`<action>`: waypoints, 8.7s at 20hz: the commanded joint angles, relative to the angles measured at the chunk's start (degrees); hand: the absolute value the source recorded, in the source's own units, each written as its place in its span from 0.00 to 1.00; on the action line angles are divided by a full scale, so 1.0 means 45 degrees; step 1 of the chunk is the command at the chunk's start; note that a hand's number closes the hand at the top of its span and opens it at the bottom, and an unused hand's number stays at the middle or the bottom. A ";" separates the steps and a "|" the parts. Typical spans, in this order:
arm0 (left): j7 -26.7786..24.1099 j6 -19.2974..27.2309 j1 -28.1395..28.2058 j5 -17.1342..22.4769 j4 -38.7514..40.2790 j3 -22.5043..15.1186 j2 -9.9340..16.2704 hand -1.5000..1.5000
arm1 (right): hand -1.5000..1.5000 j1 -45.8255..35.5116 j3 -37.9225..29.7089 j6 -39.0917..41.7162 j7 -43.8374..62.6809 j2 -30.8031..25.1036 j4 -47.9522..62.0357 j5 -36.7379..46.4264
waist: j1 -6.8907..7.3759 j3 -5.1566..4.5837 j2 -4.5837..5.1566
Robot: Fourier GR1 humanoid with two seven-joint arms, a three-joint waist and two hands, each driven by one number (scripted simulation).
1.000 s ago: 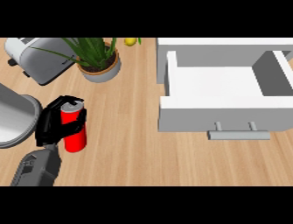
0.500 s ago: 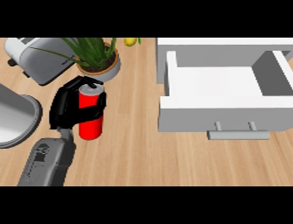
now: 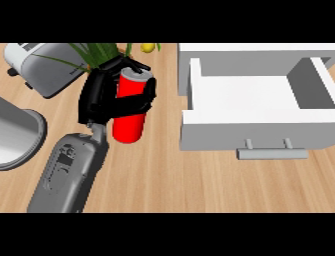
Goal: Pick up the can, place it into the drawer and close the drawer
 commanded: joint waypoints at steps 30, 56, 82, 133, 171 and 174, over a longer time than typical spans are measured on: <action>0.0593 0.3854 -1.1453 0.3384 0.9668 -0.2251 -0.0044 1.00 | 0.00 -0.1005 0.0480 -0.0398 0.0401 0.0245 0.0368 0.0829 | -0.0320 0.0005 0.0101; -0.2009 0.5297 -1.1669 0.5992 1.3267 -0.5917 -0.0043 1.00 | 0.00 -0.2228 0.0614 -0.0388 0.0385 -0.0241 0.1249 0.0628 | -0.1188 0.0032 0.0344; -0.2976 0.7255 -1.0848 0.8011 1.2971 -0.6813 -0.0043 0.00 | 0.00 -0.2687 0.0907 -0.0477 -0.0375 -0.1177 0.0187 0.2909 | -0.1383 0.0014 0.0403; 0.0990 0.7256 -0.8637 0.7231 0.5899 -0.7055 0.4571 0.00 | 0.00 -1.0327 0.3171 -0.8479 -0.2310 -0.1741 1.5674 1.6712 | 0.1032 0.0009 0.0057; 0.1865 0.7195 -0.3794 0.5862 0.0331 -0.6777 0.6975 0.00 | 0.00 -1.8674 -0.0572 -1.1519 -0.4026 -0.2067 2.4553 1.5575 | 0.1309 0.0050 0.0319; 0.1346 0.7191 -0.3473 0.5752 0.0327 -0.6733 0.6841 0.00 | 0.00 -1.8785 -0.1439 -1.1399 -0.4868 -0.1513 2.4254 1.4465 | 0.1311 0.0059 0.0371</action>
